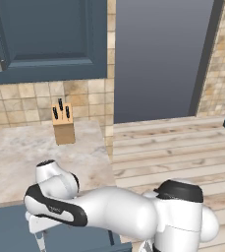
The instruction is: Take the tongs from the drawer on the left and place them on the dining counter next to the tray containing the hot dog.
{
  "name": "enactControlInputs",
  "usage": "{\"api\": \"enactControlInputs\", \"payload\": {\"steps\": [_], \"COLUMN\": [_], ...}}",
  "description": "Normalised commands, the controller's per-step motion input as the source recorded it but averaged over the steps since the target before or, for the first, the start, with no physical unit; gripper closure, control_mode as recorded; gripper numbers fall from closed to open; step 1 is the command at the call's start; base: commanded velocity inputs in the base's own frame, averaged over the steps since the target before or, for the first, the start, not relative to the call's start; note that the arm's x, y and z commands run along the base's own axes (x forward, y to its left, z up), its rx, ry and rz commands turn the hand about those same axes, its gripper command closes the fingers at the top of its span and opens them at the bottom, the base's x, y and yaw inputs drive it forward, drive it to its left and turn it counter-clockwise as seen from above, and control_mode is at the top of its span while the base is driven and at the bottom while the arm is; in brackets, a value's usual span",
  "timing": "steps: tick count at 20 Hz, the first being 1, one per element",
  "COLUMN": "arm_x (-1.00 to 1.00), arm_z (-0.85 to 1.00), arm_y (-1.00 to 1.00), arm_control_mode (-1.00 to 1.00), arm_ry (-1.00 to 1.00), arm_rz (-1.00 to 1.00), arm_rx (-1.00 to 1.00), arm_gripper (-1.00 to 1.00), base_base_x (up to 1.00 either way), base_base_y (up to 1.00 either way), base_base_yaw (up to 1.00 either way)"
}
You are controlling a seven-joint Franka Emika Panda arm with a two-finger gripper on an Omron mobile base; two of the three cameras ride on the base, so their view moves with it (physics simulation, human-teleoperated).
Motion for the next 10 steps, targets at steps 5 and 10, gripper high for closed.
{"api": "enactControlInputs", "payload": {"steps": [5,10], "arm_x": [0.08,0.01], "arm_z": [-0.20,-0.03], "arm_y": [0.04,0.07], "arm_control_mode": [-1.00,-1.00], "arm_ry": [-0.04,0.00], "arm_rz": [0.00,0.00], "arm_rx": [0.00,0.00], "arm_gripper": [-1.00,-1.00], "base_base_x": [0.00,0.00], "base_base_y": [0.00,0.00], "base_base_yaw": [0.00,0.00]}}
